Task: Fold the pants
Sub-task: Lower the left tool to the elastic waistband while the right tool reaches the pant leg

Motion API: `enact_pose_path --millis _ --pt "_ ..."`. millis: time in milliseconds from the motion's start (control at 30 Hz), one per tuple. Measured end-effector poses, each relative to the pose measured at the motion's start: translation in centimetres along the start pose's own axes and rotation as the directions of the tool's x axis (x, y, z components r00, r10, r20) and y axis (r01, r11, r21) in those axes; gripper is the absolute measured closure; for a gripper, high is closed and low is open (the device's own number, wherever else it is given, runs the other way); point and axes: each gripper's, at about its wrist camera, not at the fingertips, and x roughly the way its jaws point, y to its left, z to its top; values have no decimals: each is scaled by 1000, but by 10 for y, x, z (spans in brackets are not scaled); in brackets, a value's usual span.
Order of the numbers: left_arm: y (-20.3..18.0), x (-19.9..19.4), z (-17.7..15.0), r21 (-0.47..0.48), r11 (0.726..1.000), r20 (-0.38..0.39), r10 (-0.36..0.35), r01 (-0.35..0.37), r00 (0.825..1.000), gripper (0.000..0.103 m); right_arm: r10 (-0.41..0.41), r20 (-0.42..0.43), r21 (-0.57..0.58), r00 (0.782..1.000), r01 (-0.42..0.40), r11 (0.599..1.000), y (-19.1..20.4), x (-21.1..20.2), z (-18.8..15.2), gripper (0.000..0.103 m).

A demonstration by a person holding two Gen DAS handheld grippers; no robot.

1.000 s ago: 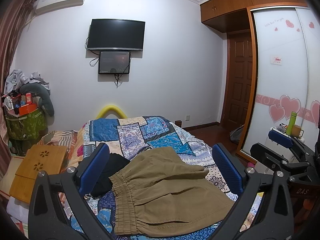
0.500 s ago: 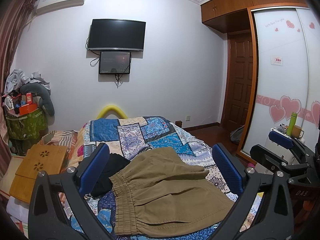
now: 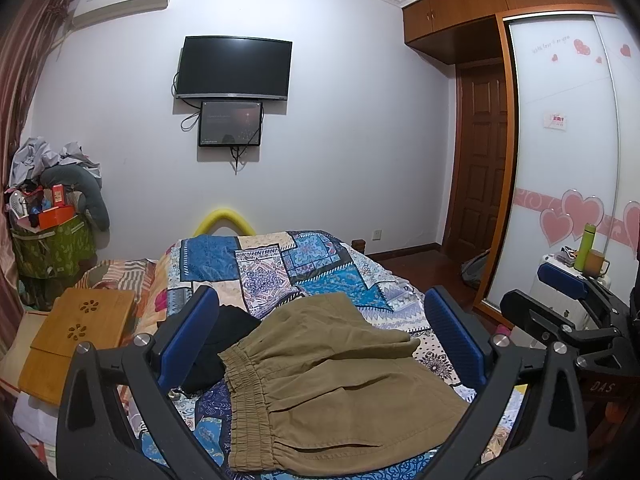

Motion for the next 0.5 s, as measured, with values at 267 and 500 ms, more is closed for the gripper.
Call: enact_pose_path --millis 267,500 --pt "7 29 -5 -12 1000 -68 -4 3 998 0 -13 -38 11 999 13 1000 -9 19 -9 0" --pt "27 106 -22 2 1000 -278 15 -15 960 0 -52 -161 22 986 56 998 -46 68 -36 0"
